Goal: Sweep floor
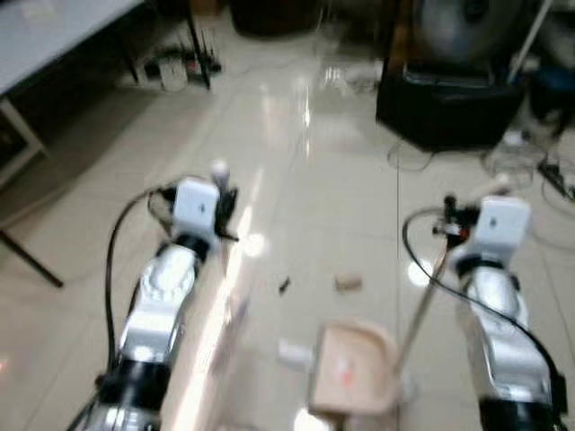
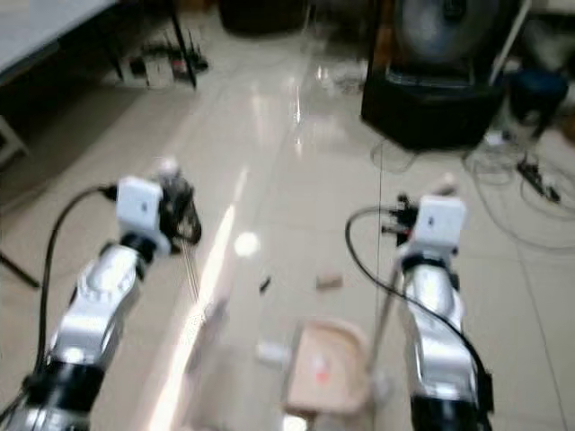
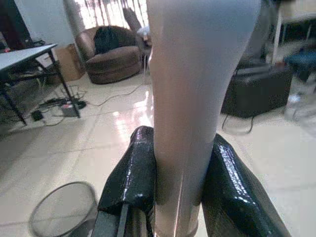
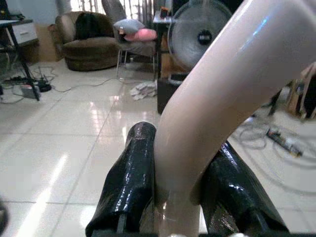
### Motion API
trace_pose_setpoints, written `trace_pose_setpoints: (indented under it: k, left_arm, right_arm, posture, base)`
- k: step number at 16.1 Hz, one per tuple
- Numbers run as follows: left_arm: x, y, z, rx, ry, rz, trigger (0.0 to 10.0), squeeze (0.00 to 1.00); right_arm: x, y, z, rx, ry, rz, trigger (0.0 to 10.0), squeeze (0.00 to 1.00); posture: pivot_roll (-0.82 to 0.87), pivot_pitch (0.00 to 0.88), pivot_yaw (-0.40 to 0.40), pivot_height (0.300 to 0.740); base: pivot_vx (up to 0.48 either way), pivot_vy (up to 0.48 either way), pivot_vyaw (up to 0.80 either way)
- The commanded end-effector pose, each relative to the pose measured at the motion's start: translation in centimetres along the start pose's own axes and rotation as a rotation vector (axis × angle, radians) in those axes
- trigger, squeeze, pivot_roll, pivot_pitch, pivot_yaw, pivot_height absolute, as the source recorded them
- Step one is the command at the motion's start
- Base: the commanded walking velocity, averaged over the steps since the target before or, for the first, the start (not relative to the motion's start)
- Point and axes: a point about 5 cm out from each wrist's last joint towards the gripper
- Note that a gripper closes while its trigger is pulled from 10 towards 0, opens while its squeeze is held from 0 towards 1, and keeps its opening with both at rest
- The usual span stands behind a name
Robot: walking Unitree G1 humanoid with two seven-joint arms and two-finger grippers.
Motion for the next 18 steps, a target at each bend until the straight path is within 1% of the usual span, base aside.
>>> trace_pose_setpoints:
  k: [1,2,8,11,12,14,16,18]
  left_arm:
    - [-0.9,-0.1,1.0,0.04,0.015,0.012,10.0,0.0]
    - [-0.9,-0.1,0.8,0.021,0.025,0.015,10.0,0.0]
    - [-1.0,-0.2,0.4,0.005,0.035,0.02,10.0,0.0]
    - [-1.5,-0.4,0.1,-0.012,0.049,0.052,10.0,0.0]
    - [-1.7,-0.5,-0.1,-0.02,0.056,0.062,10.0,0.0]
    - [-2.0,-0.4,0.0,-0.019,0.051,0.064,10.0,0.0]
    - [-2.2,-0.1,-0.1,-0.028,0.056,0.072,10.0,0.0]
    - [-2.1,0.1,0.0,-0.025,0.058,0.072,10.0,0.0]
  right_arm:
    - [-0.6,0.0,1.1,0.049,0.022,0.013,10.0,0.0]
    - [-0.6,0.0,1.1,0.047,0.023,0.012,10.0,0.0]
    - [-0.2,0.1,0.9,0.038,0.008,-0.005,10.0,0.0]
    - [0.2,0.1,1.2,0.066,0.01,-0.024,10.0,0.0]
    - [0.2,0.1,1.0,0.053,0.008,-0.008,10.0,0.0]
    - [0.3,0.4,0.9,0.054,-0.019,-0.001,10.0,0.0]
    - [-0.1,1.3,0.7,0.058,-0.072,0.034,10.0,0.0]
    - [-0.2,2.0,0.8,0.076,-0.11,0.052,10.0,0.0]
  posture:
    - [0.01,0.088,0.056,0.74]
    - [0.01,0.093,0.056,0.74]
    - [0.01,0.099,0.051,0.74]
    - [0.01,0.103,0.05,0.74]
    - [0.01,0.106,0.051,0.74]
    - [0.02,0.112,0.059,0.74]
    - [0.02,0.113,0.063,0.74]
    - [0.03,0.126,0.055,0.74]
  base:
    - [0.0,0.0,0.0]
    - [0.0,0.0,0.0]
    - [0.0,0.0,0.0]
    - [0.0,0.0,0.0]
    - [0.0,0.0,0.0]
    - [0.0,0.0,0.0]
    - [0.0,0.0,0.0]
    - [0.0,0.0,0.0]
Point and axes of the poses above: a point about 5 cm out from each wrist's last joint towards the gripper, its own y axis pointing out of the wrist towards the gripper, its own z axis along the axis of the wrist's last joint, x = y × z, and after that the axes turned 10 degrees about -y, right-handed
